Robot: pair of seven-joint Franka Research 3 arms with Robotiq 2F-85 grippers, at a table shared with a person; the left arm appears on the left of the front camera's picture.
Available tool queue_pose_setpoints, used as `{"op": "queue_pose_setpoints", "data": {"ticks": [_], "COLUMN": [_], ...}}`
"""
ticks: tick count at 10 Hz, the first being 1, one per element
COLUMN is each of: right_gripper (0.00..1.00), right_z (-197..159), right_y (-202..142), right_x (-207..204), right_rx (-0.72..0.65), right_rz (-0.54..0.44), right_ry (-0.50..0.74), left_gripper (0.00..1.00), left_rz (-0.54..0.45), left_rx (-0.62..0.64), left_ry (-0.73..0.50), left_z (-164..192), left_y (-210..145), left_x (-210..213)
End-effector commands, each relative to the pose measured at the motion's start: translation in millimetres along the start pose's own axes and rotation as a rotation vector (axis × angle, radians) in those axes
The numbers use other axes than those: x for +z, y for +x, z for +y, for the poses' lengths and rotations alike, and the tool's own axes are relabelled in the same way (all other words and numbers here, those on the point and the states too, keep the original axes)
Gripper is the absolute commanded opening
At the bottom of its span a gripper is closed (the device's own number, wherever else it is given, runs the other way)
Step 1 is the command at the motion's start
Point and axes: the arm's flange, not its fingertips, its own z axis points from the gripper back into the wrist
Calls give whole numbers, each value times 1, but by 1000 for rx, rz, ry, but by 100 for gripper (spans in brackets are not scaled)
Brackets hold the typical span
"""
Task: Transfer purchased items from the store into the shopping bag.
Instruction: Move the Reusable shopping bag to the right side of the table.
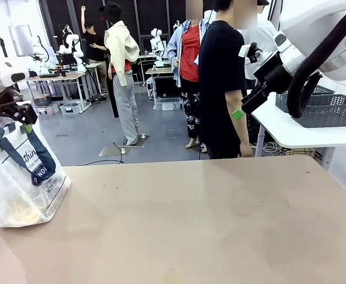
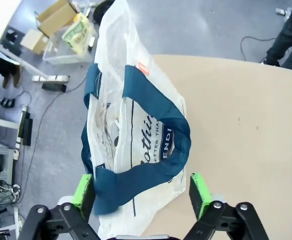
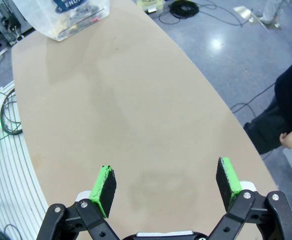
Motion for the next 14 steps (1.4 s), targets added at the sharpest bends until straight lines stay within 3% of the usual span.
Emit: {"op": "queue_pose_setpoints", "data": {"ticks": [1,3,6,8,9,11,14], "right_gripper": [100,100,100,100,100,100,100], "right_z": [0,0,0,0,0,0,0], "right_y": [0,0,0,0,0,0,0], "right_x": [0,0,0,0,0,0,0], "right_rx": [11,11,11,11,11,11,11], "right_rz": [13,13,13,13,13,13,13], "right_ry": [-6,-6,-6,-6,-6,-6,-6], "left_gripper": [100,100,100,100,100,100,100], "left_rz": [19,85,84,55,-34,-61,-110], "left_rx": [-44,-127,-339,-485,-570,-625,-728], "left_ry": [-31,-198,-447,-592,-664,-878,-919], "left_z": [-6,-17,-34,-47,-49,-48,-45], "left_y": [4,14,26,27,25,28,34], "left_x": [23,48,67,60,51,44,37]}}
